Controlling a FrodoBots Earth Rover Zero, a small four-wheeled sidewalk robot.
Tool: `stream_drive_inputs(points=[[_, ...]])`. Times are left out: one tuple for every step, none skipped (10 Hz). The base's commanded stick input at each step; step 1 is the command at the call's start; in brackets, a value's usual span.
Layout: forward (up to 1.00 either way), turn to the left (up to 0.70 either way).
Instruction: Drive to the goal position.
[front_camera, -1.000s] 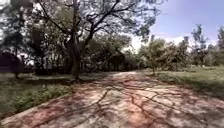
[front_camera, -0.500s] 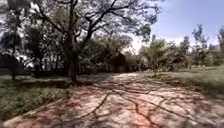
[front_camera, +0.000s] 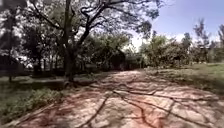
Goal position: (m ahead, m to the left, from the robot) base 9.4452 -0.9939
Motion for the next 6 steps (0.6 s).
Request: stream_drive_inputs(points=[[0.70, -0.35], [0.70, -0.35], [0.70, -0.35], [0.70, 0.00], [0.70, 0.00], [0.70, 0.00]])
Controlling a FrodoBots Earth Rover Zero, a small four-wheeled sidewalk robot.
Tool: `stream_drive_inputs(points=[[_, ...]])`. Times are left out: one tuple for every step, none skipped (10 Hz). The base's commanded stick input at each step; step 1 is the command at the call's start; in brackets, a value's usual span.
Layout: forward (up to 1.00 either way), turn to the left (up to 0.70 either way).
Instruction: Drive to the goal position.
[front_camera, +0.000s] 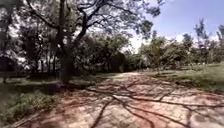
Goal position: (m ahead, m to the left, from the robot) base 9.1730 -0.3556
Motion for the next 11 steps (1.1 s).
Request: stream_drive_inputs(points=[[0.70, 0.00], [0.70, 0.00], [0.70, 0.00], [0.70, 0.00], [0.70, 0.00], [0.70, 0.00], [0.70, 0.00], [0.70, -0.35], [0.70, -0.35], [0.70, -0.28], [0.70, -0.18]])
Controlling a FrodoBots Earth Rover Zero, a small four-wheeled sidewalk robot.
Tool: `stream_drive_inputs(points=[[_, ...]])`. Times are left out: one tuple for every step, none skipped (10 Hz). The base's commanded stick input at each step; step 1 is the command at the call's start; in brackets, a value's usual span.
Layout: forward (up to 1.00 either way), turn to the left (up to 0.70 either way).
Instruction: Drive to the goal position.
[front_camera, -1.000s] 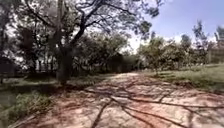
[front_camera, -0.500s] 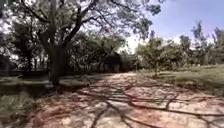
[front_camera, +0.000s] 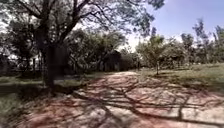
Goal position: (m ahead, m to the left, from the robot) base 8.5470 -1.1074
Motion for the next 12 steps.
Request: stream_drive_inputs(points=[[0.70, -0.09], [0.70, -0.01], [0.70, 0.00], [0.70, 0.00], [0.70, 0.00], [0.70, 0.00], [0.70, 0.00], [0.70, 0.00], [0.70, 0.00], [0.70, 0.00], [0.70, 0.00], [0.70, 0.00]])
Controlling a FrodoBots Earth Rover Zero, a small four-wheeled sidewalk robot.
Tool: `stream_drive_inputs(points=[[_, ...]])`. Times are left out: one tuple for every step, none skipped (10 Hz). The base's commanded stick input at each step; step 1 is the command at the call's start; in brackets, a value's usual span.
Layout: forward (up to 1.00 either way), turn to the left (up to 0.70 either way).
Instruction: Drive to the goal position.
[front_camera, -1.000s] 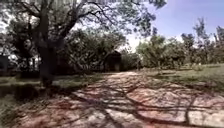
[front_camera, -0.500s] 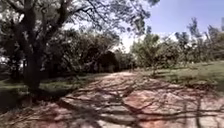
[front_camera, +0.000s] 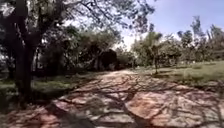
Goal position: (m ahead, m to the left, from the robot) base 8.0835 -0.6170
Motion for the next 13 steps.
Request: stream_drive_inputs(points=[[0.70, 0.00], [0.70, 0.00], [0.70, 0.00], [0.70, 0.00], [0.70, 0.00], [0.70, 0.00], [0.70, 0.00], [0.70, 0.00], [0.70, 0.00], [0.70, -0.08], [0.70, -0.26], [0.70, -0.35], [0.70, -0.35]])
